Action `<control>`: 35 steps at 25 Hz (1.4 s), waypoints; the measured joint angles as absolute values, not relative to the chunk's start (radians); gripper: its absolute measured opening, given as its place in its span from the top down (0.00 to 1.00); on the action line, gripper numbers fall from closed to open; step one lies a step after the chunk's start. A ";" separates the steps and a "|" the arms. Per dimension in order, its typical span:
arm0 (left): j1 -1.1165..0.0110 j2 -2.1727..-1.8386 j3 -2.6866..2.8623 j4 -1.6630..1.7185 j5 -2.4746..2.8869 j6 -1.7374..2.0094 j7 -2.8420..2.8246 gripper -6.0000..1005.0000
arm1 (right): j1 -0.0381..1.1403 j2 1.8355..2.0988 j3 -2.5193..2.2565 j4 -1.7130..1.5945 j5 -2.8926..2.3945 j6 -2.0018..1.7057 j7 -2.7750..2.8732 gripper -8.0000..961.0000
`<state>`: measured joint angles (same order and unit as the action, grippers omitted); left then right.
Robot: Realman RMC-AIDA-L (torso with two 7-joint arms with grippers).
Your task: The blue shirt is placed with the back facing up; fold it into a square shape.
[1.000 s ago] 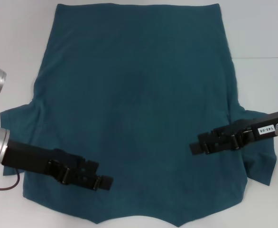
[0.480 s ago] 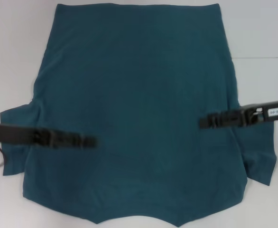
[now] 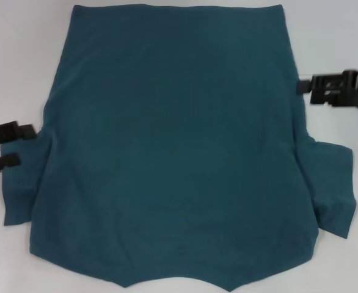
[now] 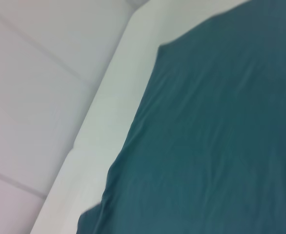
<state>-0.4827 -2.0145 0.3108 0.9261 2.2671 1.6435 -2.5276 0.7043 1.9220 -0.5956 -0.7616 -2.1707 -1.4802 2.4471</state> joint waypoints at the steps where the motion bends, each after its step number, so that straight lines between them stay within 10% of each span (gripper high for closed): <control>1: -0.479 -2.013 0.296 0.916 2.279 1.631 -2.528 0.10 | 0.710 1.914 -0.595 -0.750 -2.170 -1.471 2.454 0.30; 7: -0.457 -2.016 0.268 0.869 2.318 1.527 -2.524 0.10 | 0.757 1.862 -0.586 -0.633 -2.171 -1.407 2.473 0.31; 35: -0.454 -2.027 0.324 0.723 2.333 1.265 -2.459 0.19 | 0.756 1.867 -0.569 -0.621 -2.157 -1.371 2.476 0.32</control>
